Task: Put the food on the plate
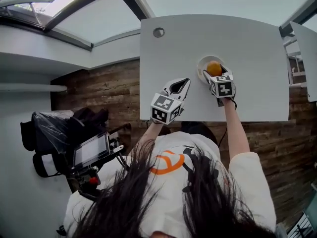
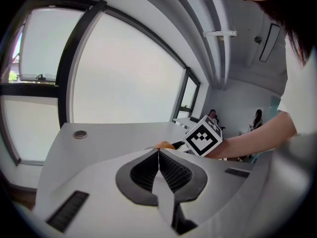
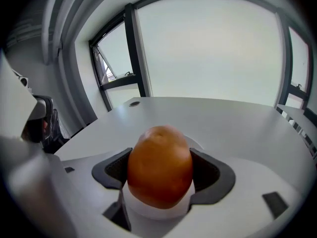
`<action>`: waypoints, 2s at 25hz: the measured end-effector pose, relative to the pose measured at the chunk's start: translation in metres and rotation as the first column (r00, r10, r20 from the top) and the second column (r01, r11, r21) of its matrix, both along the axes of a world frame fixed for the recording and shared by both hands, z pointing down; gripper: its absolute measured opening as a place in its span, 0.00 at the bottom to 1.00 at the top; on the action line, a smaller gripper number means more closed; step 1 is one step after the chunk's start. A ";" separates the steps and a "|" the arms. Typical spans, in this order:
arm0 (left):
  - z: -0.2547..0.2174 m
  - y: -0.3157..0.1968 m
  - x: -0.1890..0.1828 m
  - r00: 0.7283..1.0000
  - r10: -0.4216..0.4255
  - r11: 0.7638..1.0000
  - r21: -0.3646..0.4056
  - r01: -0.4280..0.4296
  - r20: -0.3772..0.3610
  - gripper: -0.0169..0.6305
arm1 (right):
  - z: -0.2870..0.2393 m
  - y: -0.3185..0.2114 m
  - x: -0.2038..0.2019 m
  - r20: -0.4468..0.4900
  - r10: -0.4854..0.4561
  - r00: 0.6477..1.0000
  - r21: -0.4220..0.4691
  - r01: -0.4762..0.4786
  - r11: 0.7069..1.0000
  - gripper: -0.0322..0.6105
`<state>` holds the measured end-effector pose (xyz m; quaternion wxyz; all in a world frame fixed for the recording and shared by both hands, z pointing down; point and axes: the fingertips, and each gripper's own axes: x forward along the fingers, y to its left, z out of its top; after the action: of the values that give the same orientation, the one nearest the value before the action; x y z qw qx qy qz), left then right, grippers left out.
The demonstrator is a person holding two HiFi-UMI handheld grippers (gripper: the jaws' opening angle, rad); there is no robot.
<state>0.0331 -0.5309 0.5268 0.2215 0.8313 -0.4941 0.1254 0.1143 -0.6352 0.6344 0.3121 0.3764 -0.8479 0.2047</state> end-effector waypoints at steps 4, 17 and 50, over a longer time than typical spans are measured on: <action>0.000 -0.003 -0.011 1.000 -0.016 1.000 -0.008 0.016 -0.001 0.04 | 0.009 0.001 -0.009 -0.026 -0.026 0.999 -0.012 0.026 1.000 0.62; 0.002 -0.002 -0.009 1.000 -0.004 1.000 -0.009 0.004 0.006 0.04 | 0.007 0.002 -0.006 -0.010 -0.030 0.999 -0.018 0.030 0.999 0.62; -0.057 0.185 -0.103 0.987 0.138 0.979 0.165 -0.122 -0.088 0.04 | -0.167 0.265 -0.095 0.457 0.298 0.838 0.127 -0.393 0.911 0.22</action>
<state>-0.0701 -0.3463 0.4703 0.1697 0.8821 -0.4356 0.0584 0.0190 -0.3705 0.4673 0.0337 0.5015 -0.8299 0.2422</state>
